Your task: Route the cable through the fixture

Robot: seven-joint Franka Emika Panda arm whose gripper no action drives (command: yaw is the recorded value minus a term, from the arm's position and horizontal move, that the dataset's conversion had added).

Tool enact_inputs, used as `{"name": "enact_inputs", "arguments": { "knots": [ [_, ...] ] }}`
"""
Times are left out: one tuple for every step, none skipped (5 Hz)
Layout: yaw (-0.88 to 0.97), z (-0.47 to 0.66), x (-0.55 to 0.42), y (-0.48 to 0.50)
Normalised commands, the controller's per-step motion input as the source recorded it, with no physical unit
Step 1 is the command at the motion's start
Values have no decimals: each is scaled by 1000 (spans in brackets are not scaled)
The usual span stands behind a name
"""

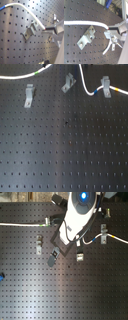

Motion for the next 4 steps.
{"name": "enact_inputs", "arguments": {
  "knots": [
    [0, 189, 1, 0],
    [-3, 411, -273, 206],
    [-43, 348, -203, 173],
    [-169, 463, 105, 197]
  ]
}}
